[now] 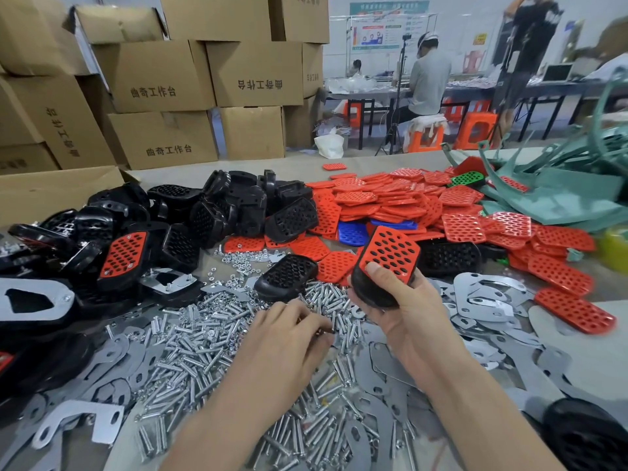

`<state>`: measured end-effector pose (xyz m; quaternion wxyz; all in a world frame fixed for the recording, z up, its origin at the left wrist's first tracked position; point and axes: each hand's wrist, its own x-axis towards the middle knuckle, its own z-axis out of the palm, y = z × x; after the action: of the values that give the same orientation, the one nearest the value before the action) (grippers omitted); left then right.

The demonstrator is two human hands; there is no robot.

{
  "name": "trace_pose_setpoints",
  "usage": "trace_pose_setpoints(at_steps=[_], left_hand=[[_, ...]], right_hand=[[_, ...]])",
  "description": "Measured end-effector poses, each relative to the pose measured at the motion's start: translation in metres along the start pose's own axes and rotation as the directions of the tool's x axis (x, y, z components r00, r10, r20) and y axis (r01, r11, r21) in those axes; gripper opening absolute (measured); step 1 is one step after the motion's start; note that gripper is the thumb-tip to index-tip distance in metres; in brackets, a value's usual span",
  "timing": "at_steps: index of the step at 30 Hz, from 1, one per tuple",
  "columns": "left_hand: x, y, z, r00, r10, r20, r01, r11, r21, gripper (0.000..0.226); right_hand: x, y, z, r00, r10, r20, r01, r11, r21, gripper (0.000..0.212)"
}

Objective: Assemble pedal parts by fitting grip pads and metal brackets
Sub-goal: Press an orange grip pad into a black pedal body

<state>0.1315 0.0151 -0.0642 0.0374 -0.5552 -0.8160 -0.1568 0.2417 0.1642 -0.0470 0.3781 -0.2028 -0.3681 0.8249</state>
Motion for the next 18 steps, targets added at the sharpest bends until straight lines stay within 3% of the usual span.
trace_pose_setpoints(at_steps=[5, 9, 14, 18], left_hand=[[0.001, 0.003, 0.0, 0.999, -0.014, 0.031, 0.013, 1.0, 0.027, 0.052], [0.003, 0.004, -0.001, 1.0, -0.026, 0.009, 0.026, 1.0, 0.001, 0.033], [0.0, 0.002, -0.003, 0.995, -0.022, -0.093, 0.021, 1.0, -0.01, 0.019], [0.001, 0.004, -0.011, 0.963, -0.087, -0.254, 0.045, 0.985, -0.167, 0.011]], right_hand=[[-0.001, -0.003, -0.003, 0.995, 0.072, 0.068, -0.078, 0.992, 0.094, 0.04], [-0.004, -0.004, -0.001, 0.991, 0.071, 0.111, -0.081, 0.993, 0.087, 0.044], [-0.007, -0.003, 0.0, 0.986, 0.078, 0.15, -0.084, 0.996, 0.033, 0.039], [-0.008, -0.003, 0.001, 0.979, 0.079, 0.19, -0.082, 0.997, 0.007, 0.041]])
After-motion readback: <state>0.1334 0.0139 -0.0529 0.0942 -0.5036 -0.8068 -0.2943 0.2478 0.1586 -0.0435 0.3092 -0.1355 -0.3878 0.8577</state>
